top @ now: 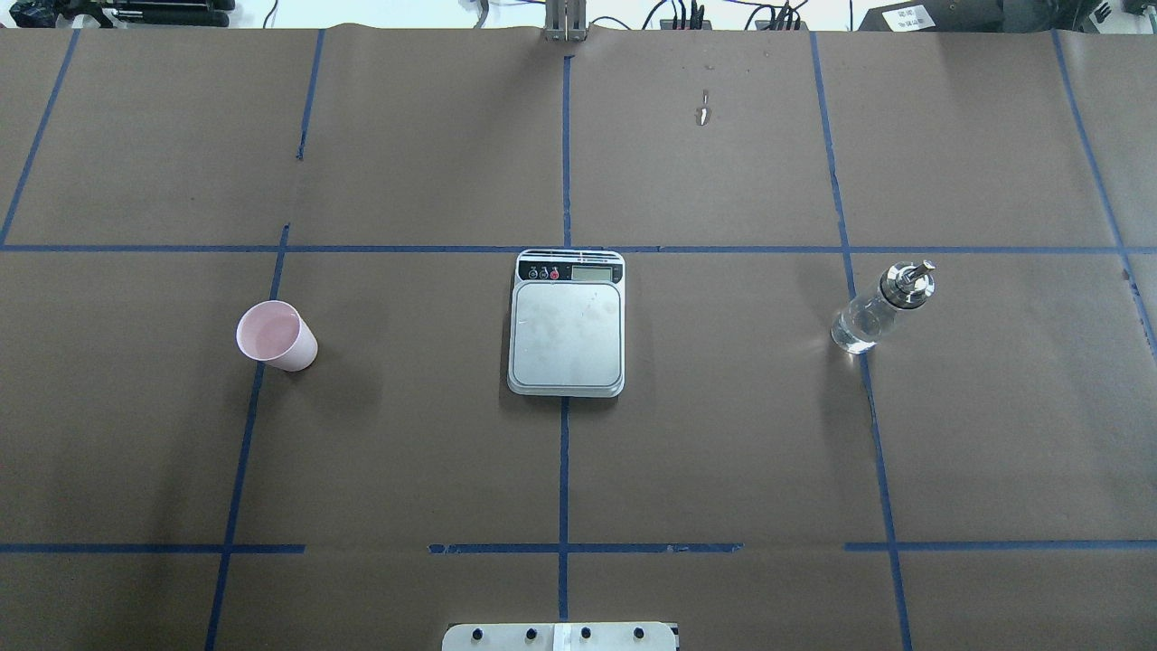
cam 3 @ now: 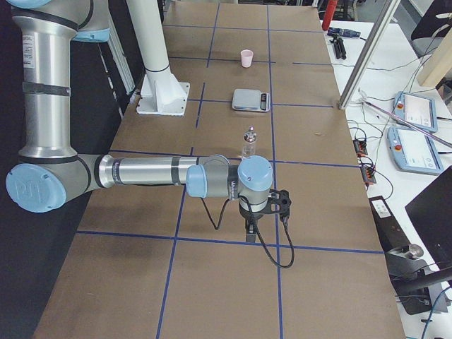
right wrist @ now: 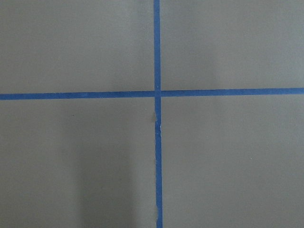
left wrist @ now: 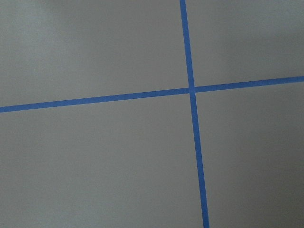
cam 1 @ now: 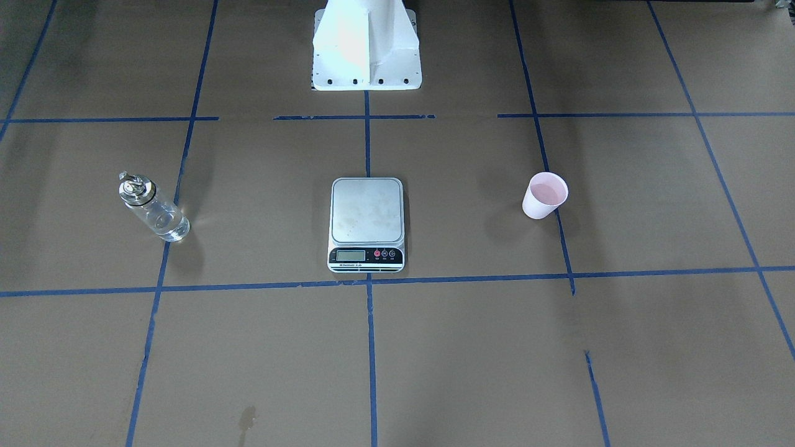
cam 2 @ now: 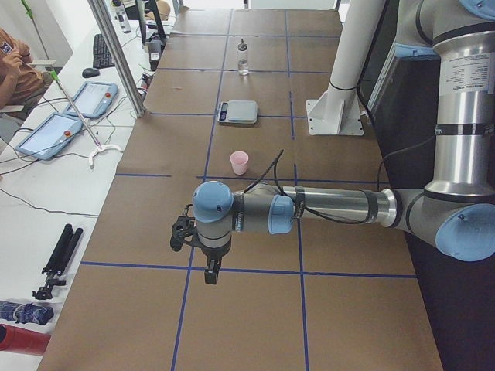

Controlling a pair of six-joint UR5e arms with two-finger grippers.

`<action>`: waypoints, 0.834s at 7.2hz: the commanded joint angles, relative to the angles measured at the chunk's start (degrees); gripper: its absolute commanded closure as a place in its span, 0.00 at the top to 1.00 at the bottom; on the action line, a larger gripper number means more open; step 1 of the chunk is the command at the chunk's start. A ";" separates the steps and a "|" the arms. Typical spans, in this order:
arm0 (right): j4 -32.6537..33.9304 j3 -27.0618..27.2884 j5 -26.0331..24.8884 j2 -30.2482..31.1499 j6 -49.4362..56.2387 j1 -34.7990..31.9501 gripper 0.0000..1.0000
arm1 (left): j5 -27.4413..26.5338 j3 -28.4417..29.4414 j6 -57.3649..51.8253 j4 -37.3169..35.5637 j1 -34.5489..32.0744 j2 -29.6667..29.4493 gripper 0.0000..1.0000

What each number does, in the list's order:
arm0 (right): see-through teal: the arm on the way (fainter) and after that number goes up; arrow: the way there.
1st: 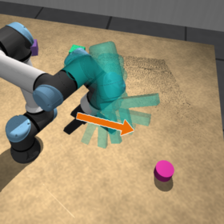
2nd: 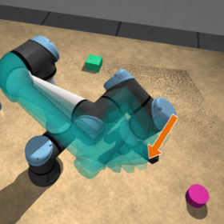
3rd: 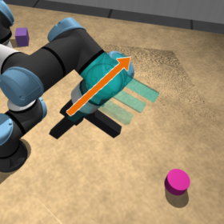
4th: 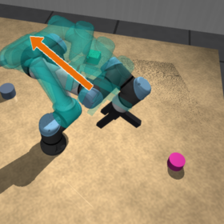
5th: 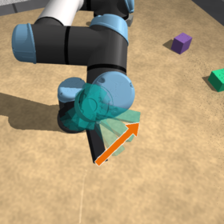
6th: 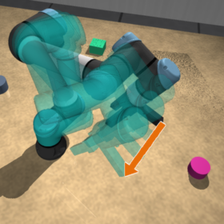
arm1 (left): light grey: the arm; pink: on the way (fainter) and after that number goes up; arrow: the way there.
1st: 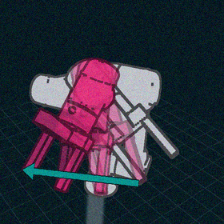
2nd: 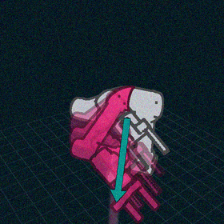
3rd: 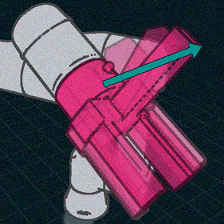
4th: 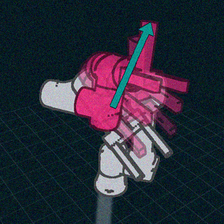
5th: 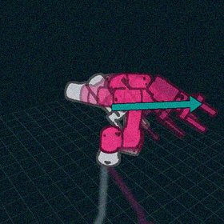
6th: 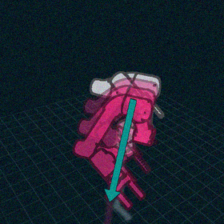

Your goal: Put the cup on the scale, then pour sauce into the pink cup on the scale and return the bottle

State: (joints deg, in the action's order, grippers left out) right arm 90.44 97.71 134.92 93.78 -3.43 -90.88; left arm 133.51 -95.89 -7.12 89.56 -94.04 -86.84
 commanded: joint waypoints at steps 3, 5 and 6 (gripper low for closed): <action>0.00 0.90 -0.09 0.00 -0.26 0.00 1.00 | -0.09 -0.79 0.09 -0.09 0.00 -0.96 1.00; 0.00 1.86 -0.36 0.00 -0.26 0.00 1.00 | -0.70 -7.96 0.27 -0.79 0.61 -1.58 1.00; 0.09 1.87 -0.10 0.00 -0.26 0.00 1.00 | -0.70 -10.61 0.35 -1.40 1.14 -1.67 1.00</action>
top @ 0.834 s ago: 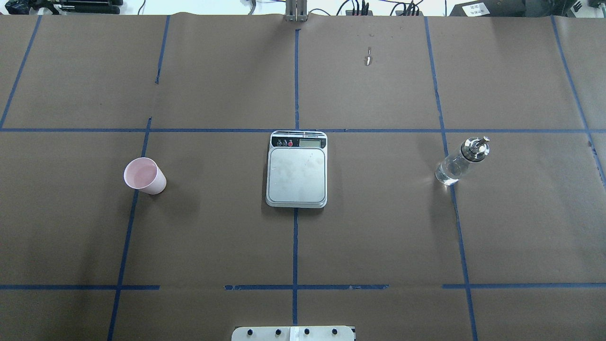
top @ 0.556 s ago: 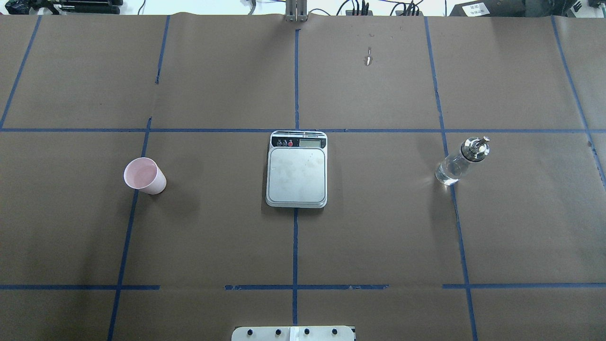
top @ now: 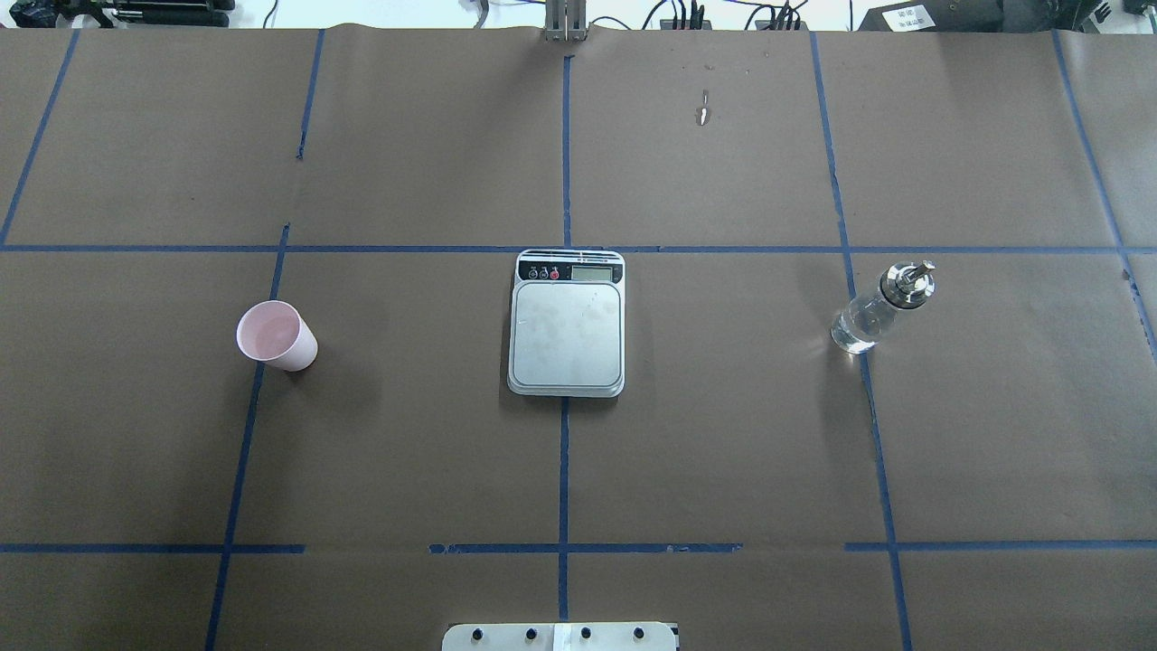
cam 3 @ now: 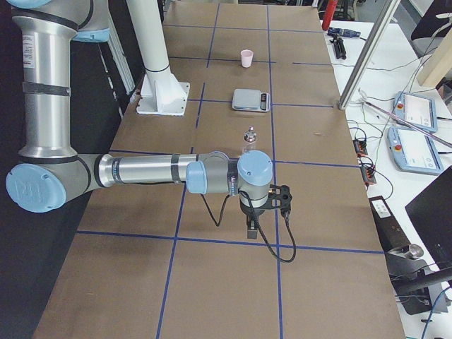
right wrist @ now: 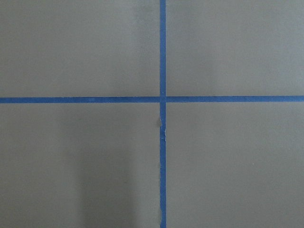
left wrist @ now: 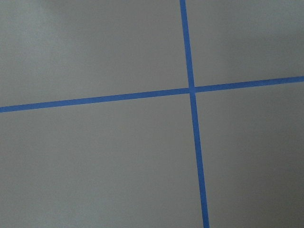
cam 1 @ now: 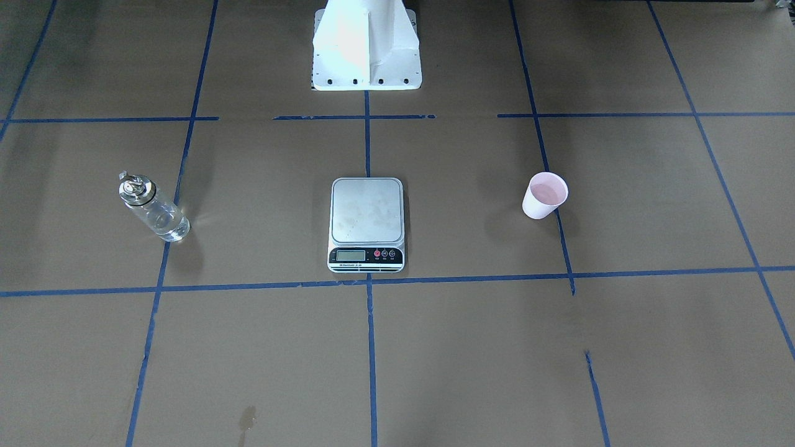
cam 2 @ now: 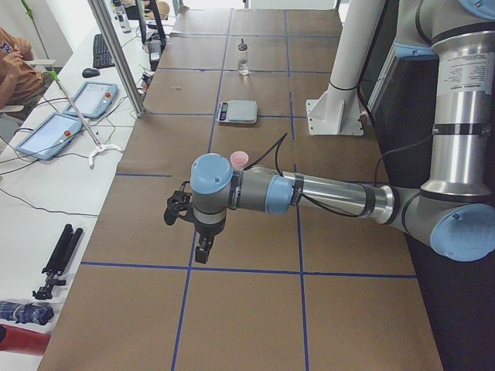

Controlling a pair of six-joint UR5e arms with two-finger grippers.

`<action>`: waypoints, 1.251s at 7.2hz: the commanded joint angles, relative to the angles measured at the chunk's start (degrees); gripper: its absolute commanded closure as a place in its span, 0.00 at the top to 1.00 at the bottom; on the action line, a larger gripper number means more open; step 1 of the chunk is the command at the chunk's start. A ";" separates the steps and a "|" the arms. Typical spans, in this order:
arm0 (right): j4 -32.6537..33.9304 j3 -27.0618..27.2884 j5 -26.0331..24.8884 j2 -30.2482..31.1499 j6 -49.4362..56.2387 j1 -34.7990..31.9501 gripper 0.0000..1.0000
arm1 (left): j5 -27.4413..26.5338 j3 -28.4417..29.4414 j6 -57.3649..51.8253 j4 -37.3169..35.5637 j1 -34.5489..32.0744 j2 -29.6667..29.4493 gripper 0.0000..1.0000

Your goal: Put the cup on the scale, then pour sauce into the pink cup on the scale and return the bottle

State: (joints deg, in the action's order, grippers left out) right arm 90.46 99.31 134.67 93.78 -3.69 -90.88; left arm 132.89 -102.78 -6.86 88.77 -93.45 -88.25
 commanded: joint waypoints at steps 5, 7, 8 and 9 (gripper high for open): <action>0.60 0.35 0.24 0.09 0.00 0.00 1.00 | 4.37 -19.03 20.65 -6.34 11.93 -1.31 1.00; 0.68 0.35 0.06 0.00 0.00 0.00 1.00 | 10.97 -18.00 25.31 2.50 13.12 -4.62 1.00; 0.69 0.35 0.06 0.00 0.00 0.00 1.00 | 13.08 -16.16 25.32 2.90 13.12 -5.87 1.00; 0.69 0.35 -0.02 0.00 0.00 0.00 1.00 | 13.54 -15.62 25.84 2.73 16.95 -5.97 1.00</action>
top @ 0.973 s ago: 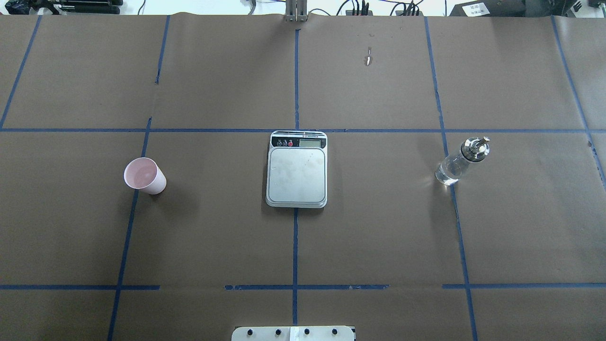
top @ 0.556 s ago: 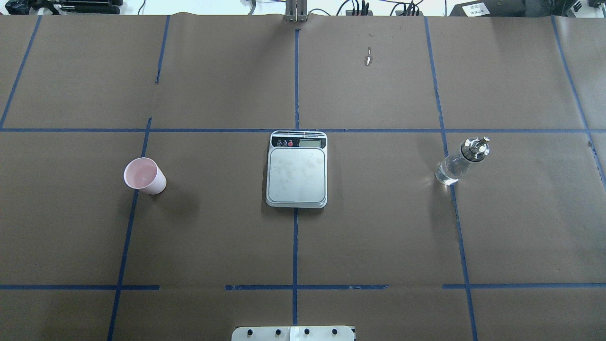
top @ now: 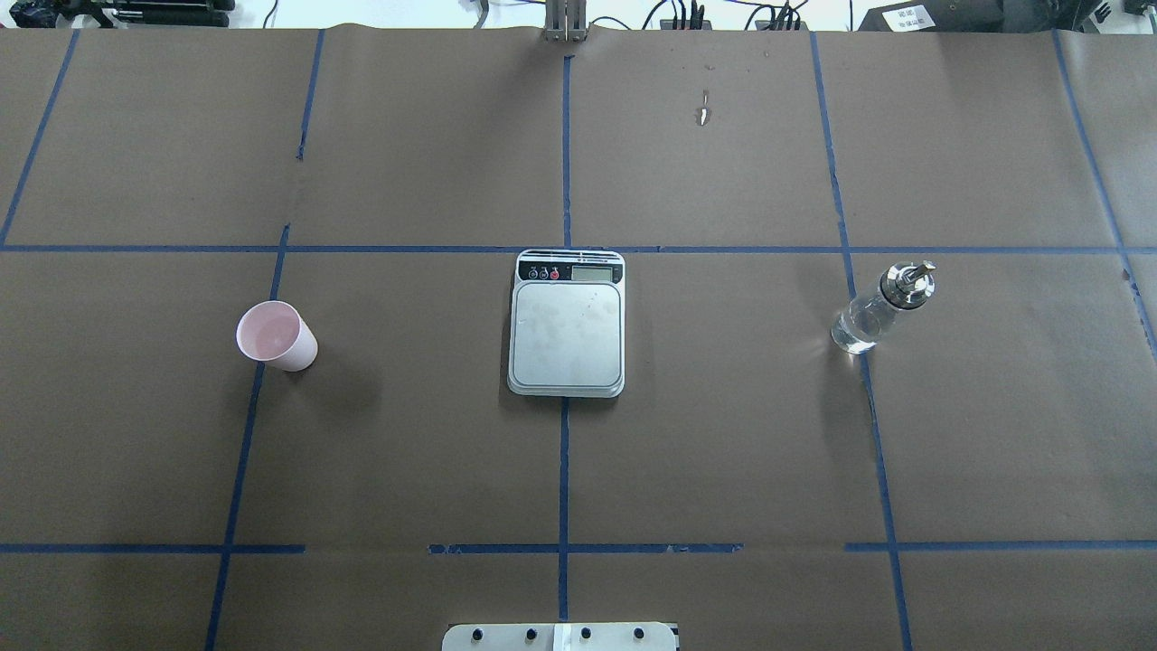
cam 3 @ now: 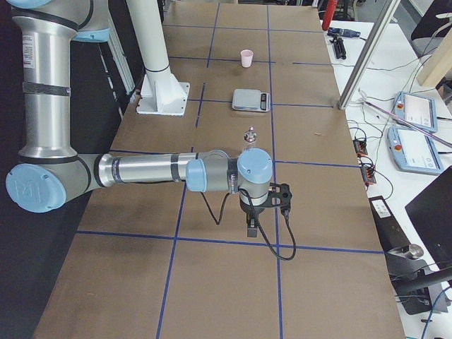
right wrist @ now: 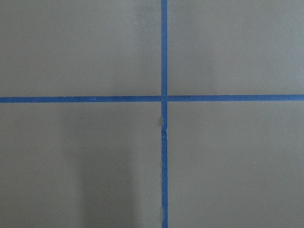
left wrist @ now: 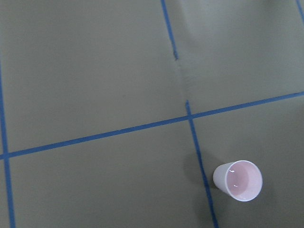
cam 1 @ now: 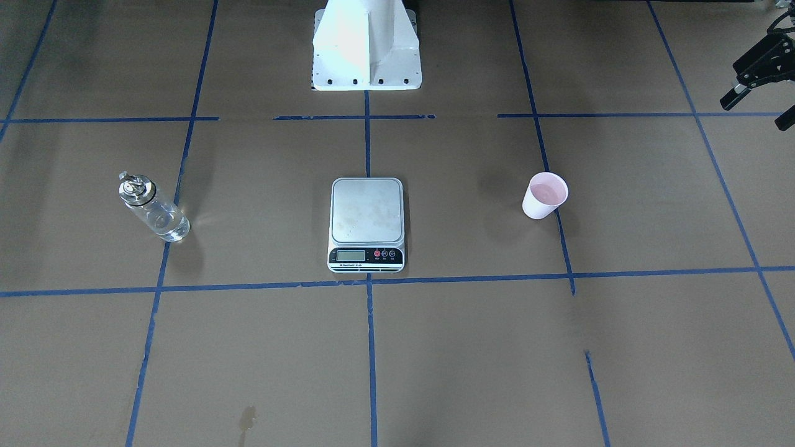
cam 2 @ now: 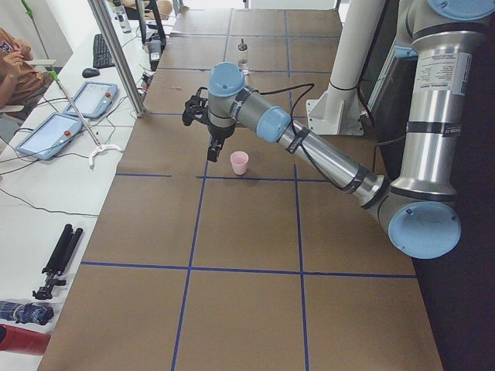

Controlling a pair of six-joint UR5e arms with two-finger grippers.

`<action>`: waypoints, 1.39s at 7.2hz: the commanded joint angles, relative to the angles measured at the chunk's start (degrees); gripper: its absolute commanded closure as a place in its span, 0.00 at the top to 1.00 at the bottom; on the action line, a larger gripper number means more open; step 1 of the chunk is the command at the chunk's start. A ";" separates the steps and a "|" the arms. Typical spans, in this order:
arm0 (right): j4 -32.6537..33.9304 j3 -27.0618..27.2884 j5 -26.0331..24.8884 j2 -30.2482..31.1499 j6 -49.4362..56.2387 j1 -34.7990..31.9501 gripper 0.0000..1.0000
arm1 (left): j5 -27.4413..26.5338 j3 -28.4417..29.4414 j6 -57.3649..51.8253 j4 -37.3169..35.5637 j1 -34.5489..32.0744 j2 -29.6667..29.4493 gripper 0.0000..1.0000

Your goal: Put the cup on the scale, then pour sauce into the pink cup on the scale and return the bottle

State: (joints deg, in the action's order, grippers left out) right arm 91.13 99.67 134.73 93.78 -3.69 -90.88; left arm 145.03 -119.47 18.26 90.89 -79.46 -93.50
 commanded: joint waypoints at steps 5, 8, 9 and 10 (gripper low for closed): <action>-0.16 0.87 -0.08 0.26 0.00 0.00 1.00 | -18.00 1.34 34.52 3.04 22.39 -4.32 1.00; -0.60 0.62 -0.86 0.61 -0.35 0.09 1.00 | -20.65 5.81 41.49 9.98 26.28 -4.41 1.00; -0.78 0.88 -0.52 1.48 0.08 0.00 1.00 | -22.40 8.27 43.68 13.14 27.77 -4.50 1.00; -0.69 0.88 -0.52 1.49 -0.52 0.09 1.00 | -23.29 10.47 44.40 15.09 28.74 -4.67 1.00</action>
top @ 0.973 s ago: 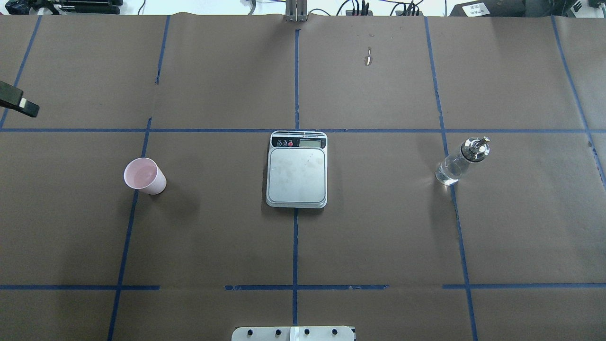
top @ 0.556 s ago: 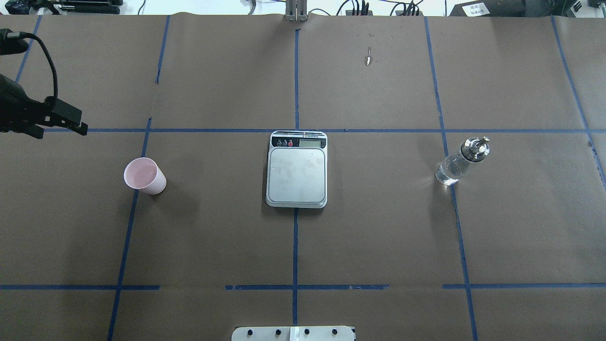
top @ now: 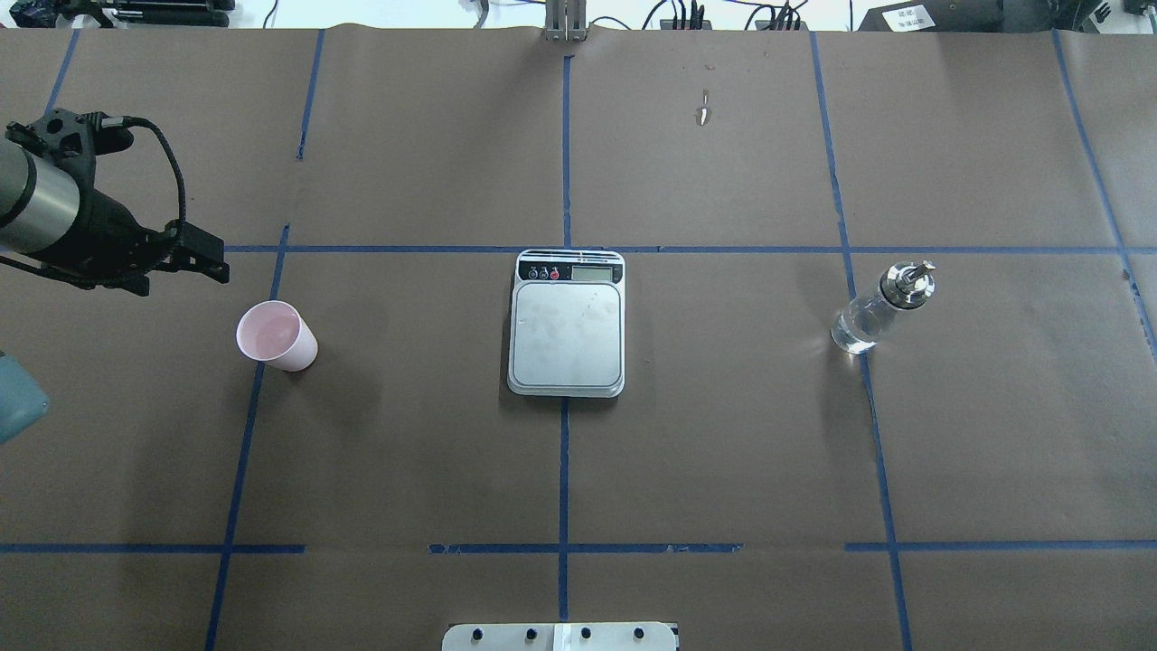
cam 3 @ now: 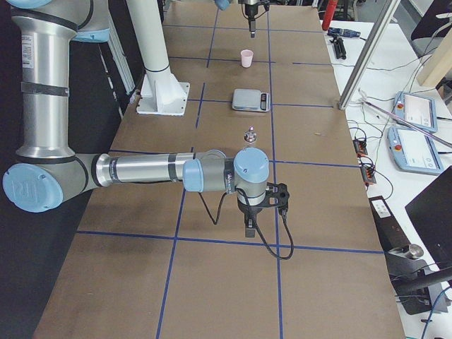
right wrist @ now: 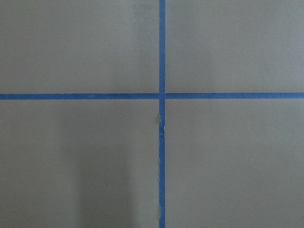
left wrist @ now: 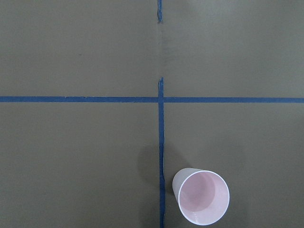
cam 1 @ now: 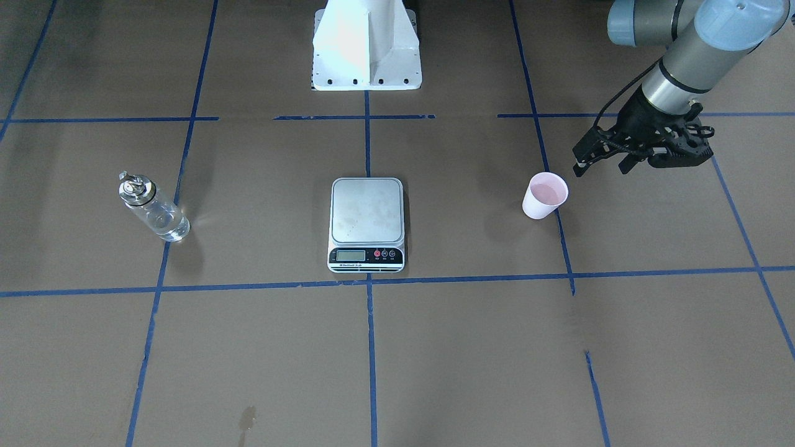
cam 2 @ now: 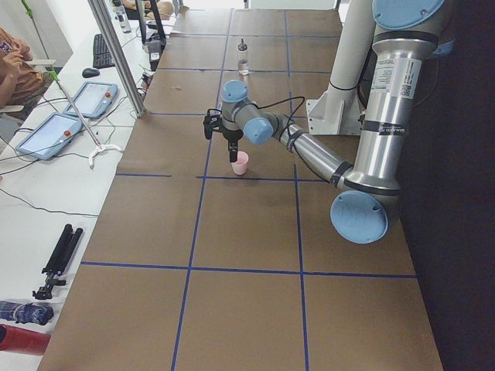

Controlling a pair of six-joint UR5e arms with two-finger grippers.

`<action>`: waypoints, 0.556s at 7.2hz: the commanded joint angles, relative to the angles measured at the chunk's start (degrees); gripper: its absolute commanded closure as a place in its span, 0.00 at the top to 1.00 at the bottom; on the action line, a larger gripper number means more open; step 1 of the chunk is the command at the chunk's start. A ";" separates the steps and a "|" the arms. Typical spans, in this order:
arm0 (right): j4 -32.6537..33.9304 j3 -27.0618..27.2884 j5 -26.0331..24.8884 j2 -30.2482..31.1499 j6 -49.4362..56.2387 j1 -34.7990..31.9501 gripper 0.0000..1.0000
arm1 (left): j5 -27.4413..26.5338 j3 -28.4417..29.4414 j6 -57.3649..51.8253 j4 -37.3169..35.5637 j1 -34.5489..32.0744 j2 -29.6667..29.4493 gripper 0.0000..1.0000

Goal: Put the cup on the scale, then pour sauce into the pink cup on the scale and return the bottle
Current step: 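Move the left gripper down toward the pink paper cup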

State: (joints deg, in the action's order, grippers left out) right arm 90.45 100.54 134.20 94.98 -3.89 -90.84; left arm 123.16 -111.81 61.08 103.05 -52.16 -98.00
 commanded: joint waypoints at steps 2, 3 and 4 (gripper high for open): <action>-0.10 0.18 0.01 -0.49 -4.95 0.14 1.00 | -2.39 5.01 1.94 4.44 2.84 -0.18 1.00; -0.10 0.18 0.19 -0.49 -5.16 0.14 1.00 | -3.53 5.46 2.29 4.44 4.33 -0.44 1.00; -0.01 0.10 0.19 -0.58 -5.25 0.14 1.00 | -3.63 5.72 2.21 4.44 4.95 -0.61 1.00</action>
State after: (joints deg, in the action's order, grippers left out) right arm 90.38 100.70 134.32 94.53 -8.57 -90.72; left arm 120.11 -106.61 63.17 107.37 -48.33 -98.39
